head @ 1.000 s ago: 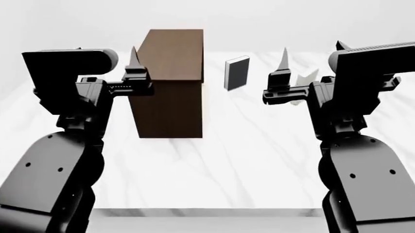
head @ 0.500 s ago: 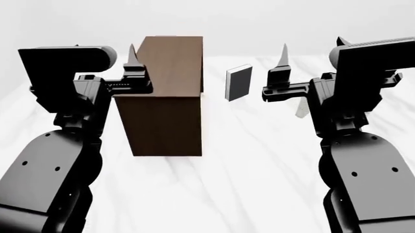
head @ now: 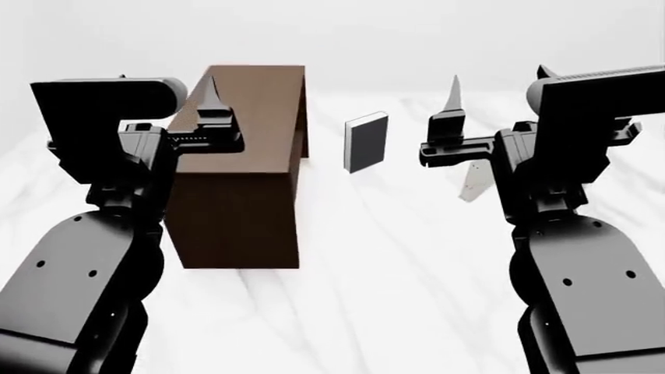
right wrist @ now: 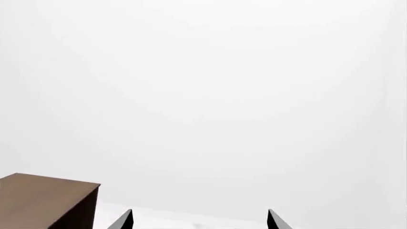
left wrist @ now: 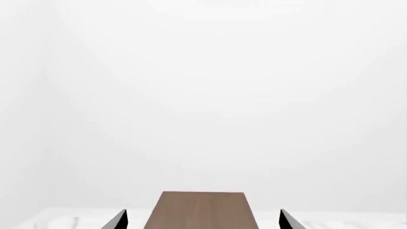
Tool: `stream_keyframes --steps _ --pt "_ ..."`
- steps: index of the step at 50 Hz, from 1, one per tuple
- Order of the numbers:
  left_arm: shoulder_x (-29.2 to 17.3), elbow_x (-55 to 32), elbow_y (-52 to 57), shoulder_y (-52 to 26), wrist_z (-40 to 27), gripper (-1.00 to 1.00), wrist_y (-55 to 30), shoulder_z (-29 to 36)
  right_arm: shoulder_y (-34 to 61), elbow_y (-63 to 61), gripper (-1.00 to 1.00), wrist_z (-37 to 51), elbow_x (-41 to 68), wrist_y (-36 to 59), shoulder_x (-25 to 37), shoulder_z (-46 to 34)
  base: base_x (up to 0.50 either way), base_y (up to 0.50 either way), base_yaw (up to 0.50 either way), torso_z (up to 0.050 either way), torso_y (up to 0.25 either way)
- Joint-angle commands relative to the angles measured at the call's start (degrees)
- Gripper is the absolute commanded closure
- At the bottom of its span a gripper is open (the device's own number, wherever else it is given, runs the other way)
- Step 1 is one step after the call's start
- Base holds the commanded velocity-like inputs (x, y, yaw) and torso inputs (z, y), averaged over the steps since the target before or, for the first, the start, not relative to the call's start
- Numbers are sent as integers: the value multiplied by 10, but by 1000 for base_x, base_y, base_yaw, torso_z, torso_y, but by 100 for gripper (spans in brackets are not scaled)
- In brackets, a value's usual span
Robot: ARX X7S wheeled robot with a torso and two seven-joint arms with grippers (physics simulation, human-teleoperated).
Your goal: Pick up the book on the right and place it under the cabinet shelf.
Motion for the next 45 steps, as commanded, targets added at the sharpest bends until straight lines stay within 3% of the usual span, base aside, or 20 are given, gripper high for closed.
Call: stream_keyframes --steps 1,22,45 --pt "-3 -3 -4 3 -2 -100 6 1 -3 1 -100 4 3 -2 1 -1 98 -184 0 0 0" --pt "-9 -8 -4 8 -9 -100 11 6 -9 -3 -100 8 10 -5 5 -2 105 -165 0 0 0" --pt "-17 -17 2 2 -19 -100 3 5 -8 -5 -100 14 16 -3 8 -7 187 -29 0 0 0"
